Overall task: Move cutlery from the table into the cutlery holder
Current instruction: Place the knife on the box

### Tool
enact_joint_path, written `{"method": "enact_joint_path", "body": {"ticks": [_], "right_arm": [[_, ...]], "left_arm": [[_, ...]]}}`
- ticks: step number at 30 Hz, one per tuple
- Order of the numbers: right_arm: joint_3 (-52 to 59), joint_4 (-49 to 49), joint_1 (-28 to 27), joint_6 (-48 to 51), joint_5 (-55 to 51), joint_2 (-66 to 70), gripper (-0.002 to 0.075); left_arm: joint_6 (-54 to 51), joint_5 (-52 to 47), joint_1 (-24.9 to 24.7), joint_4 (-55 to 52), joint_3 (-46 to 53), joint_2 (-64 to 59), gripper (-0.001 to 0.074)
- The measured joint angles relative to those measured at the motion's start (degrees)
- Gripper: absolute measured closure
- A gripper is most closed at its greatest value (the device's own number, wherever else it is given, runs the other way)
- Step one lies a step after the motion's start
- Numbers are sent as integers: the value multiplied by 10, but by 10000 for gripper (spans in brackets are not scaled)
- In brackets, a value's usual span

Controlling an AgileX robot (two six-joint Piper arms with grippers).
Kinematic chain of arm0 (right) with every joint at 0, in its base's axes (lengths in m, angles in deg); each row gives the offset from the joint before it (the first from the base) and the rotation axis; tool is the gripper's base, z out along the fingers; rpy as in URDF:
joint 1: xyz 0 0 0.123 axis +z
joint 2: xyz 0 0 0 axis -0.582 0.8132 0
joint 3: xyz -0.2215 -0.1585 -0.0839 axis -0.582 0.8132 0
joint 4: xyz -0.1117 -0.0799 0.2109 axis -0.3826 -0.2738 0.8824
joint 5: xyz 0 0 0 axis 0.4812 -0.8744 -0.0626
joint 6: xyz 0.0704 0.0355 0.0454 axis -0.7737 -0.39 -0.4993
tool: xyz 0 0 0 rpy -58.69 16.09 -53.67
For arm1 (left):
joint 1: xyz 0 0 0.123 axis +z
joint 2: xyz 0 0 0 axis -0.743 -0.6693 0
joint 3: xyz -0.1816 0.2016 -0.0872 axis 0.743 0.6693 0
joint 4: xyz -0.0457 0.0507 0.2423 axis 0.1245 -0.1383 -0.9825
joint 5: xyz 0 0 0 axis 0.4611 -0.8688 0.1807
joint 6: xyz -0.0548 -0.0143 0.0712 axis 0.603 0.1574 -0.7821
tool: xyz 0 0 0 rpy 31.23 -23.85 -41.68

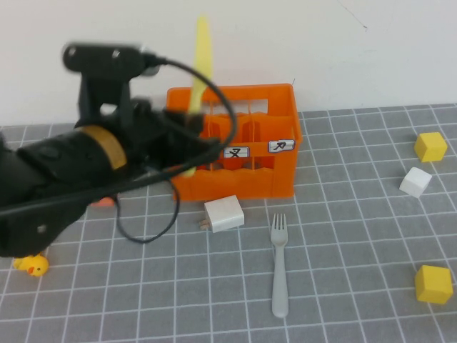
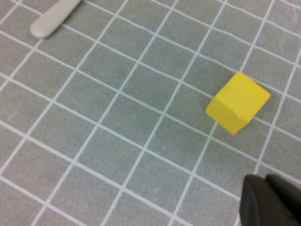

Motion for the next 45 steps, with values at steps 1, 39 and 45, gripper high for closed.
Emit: {"method": "enact_joint_path", "body": {"ticks": [1,39,45], "right_arm": [[0,0,0,0,0,0,729],[0,4,0,0,14,0,729],[0,4,0,0,15,0,729]], "left_arm": [[0,39,1,-14,0,-7,612],[-123,672,37,-13,-36,-334,612],[-123,676,29,-26,-76,-355,612]]}}
